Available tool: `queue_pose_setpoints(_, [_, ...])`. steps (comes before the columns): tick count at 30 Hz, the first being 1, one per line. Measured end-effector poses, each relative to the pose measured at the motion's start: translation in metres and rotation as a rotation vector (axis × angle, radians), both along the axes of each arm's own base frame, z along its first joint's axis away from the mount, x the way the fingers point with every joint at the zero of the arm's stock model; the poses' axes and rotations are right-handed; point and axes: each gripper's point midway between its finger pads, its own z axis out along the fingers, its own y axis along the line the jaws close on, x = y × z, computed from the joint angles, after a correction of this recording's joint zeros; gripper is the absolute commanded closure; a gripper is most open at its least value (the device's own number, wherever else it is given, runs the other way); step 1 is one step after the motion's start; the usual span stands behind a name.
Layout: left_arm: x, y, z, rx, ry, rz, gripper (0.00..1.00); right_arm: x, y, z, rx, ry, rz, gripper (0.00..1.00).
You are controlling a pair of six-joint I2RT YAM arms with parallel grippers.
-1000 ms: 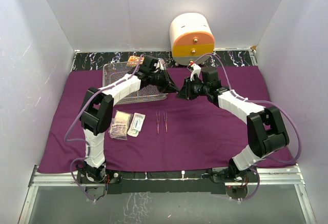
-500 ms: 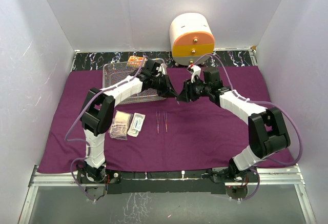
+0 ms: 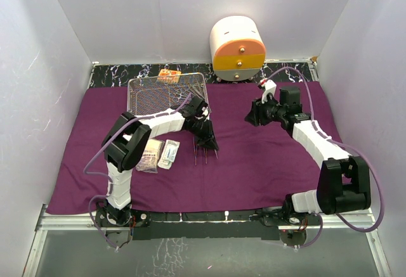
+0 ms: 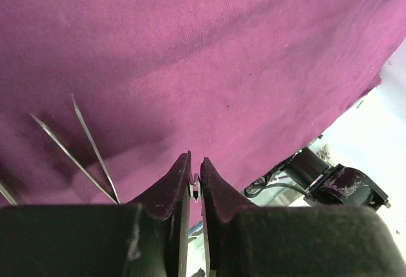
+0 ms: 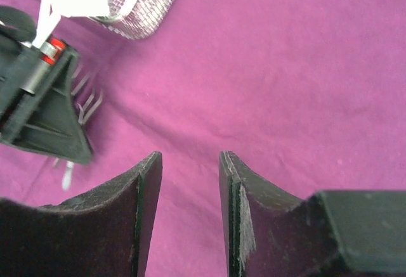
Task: Open and lay out the surgical kit
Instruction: Place the medical item in the surgical kit.
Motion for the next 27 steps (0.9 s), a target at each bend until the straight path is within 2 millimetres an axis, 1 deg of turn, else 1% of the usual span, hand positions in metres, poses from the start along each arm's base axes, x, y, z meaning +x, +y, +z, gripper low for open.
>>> queue_pose_setpoints(3, [-0.003, 0.001, 0.001, 0.009, -0.004, -0.006, 0.95, -0.005, -0.013, -0.014, -0.023, 0.034, -0.019, 0.62])
queue_pose_setpoints(7, [-0.004, 0.001, 0.003, 0.014, -0.024, -0.015, 0.93, -0.014, -0.022, -0.03, -0.038, 0.075, -0.024, 0.62])
queue_pose_setpoints(15, [-0.011, 0.001, -0.001, 0.061, -0.072, -0.075, 0.92, -0.016, -0.026, -0.031, -0.036, 0.082, -0.024, 0.62])
queue_pose_setpoints(22, [-0.007, -0.009, 0.009, 0.082, -0.18, -0.149, 0.9, -0.016, -0.027, -0.032, -0.026, 0.089, -0.019, 0.62])
queue_pose_setpoints(27, [-0.015, -0.007, 0.004, 0.11, -0.182, -0.166, 0.87, -0.016, -0.027, -0.033, -0.023, 0.093, -0.019, 0.62])
